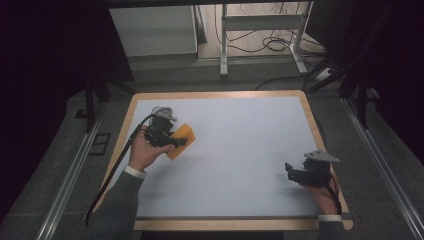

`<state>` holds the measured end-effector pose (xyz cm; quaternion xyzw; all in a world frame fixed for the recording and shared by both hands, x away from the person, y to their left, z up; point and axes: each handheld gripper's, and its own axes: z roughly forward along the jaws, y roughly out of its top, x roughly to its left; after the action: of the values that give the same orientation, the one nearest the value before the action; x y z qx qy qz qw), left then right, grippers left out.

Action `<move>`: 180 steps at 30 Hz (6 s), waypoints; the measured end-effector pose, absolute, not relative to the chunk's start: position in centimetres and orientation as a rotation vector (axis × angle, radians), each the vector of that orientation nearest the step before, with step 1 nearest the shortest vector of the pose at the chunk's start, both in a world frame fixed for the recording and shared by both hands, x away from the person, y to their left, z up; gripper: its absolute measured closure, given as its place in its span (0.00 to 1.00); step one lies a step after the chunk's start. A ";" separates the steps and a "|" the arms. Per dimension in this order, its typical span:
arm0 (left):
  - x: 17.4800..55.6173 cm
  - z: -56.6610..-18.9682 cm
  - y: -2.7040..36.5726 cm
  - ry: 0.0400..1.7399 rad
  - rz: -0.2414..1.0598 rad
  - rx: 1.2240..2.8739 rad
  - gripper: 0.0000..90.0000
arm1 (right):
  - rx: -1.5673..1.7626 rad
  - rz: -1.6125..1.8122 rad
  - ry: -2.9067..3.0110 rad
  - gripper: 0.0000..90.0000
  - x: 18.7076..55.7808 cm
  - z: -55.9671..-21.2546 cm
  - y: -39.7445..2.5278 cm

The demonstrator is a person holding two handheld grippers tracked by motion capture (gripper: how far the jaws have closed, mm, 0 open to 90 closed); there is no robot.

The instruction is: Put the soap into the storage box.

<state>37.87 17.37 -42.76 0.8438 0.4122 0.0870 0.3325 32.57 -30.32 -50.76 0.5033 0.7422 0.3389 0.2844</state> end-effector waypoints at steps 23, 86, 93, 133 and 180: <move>39.1 -42.4 18.8 1.128 0.230 2.183 0.68 | 1.347 0.897 1.990 0.11 32.6 -50.9 -30.3; 45.6 -41.7 23.0 1.353 0.234 2.081 0.68 | 1.360 0.890 1.987 0.11 32.7 -51.2 -30.5; 46.4 -42.1 23.2 1.384 0.228 2.061 0.68 | 1.374 0.895 1.995 0.11 32.8 -51.5 -30.5; 50.5 -45.6 25.7 1.640 0.261 1.843 0.68 | 1.394 0.898 1.970 0.11 32.9 -51.4 -31.1; 38.8 -43.1 24.6 1.197 0.368 1.902 0.29 | 1.379 0.884 1.978 0.11 32.7 -51.2 -30.7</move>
<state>38.85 24.63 -43.05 0.7584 0.4772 0.1466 0.4190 32.72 -30.71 -51.23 0.5151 0.7387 0.3303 0.2828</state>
